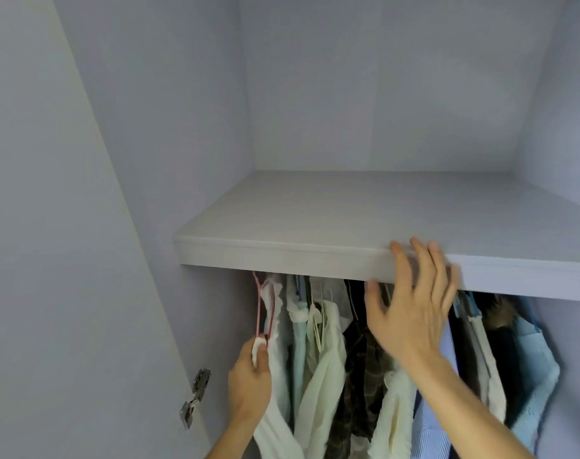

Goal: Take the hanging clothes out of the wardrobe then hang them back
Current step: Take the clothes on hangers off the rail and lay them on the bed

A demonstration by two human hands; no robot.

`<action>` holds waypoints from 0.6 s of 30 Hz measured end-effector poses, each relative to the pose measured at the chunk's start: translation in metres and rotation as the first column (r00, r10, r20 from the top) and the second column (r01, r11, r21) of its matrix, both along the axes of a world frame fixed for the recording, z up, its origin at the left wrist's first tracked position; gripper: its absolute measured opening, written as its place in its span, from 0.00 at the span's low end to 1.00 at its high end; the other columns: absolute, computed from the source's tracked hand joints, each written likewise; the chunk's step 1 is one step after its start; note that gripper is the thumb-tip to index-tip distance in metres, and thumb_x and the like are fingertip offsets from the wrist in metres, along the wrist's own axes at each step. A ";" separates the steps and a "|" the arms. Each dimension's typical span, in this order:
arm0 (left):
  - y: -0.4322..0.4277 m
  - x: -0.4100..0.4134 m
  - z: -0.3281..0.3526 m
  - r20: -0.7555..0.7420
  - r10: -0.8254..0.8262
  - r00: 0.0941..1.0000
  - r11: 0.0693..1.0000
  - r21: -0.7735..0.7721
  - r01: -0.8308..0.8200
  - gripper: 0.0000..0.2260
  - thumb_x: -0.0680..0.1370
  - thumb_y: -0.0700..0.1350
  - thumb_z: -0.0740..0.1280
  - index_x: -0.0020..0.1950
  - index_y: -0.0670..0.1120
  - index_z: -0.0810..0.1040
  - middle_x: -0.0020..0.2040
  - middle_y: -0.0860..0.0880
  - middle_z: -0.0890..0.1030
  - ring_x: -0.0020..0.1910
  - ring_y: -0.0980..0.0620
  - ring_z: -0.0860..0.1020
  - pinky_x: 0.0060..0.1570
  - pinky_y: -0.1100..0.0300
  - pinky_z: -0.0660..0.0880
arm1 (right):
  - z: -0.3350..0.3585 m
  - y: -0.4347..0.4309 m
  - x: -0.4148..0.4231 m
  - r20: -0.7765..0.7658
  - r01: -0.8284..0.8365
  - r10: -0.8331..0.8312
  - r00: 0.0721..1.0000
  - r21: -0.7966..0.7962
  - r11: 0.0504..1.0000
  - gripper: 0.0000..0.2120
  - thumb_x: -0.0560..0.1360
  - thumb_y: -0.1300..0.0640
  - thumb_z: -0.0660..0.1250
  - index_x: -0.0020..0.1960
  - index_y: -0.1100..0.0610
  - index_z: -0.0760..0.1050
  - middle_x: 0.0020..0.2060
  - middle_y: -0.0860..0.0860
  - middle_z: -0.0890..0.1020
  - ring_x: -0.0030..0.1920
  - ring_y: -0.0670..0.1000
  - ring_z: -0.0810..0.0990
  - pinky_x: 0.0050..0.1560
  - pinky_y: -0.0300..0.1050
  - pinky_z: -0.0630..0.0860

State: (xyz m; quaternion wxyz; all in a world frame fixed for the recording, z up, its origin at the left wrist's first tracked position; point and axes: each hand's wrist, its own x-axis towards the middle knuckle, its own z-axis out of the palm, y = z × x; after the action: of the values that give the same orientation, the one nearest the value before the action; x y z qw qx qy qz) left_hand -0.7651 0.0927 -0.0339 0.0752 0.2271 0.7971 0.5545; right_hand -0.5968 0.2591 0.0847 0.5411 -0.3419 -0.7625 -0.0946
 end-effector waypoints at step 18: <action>-0.269 0.152 -0.081 -0.054 0.115 0.992 0.834 -0.537 -0.126 0.19 0.80 0.62 0.51 0.69 0.61 0.66 0.55 0.53 0.83 0.53 0.44 0.78 0.50 0.53 0.76 | -0.148 -0.229 -0.074 0.078 -0.558 0.970 0.229 -0.806 0.197 0.27 0.80 0.37 0.52 0.66 0.54 0.74 0.65 0.49 0.76 0.66 0.49 0.70 0.67 0.50 0.70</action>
State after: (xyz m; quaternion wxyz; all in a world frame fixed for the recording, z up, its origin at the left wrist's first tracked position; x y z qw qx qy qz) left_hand -0.6130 -0.1766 -0.1148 0.0931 0.1515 0.9341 0.3095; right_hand -0.6704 0.0301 -0.0632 0.0854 0.0168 -0.9236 0.3733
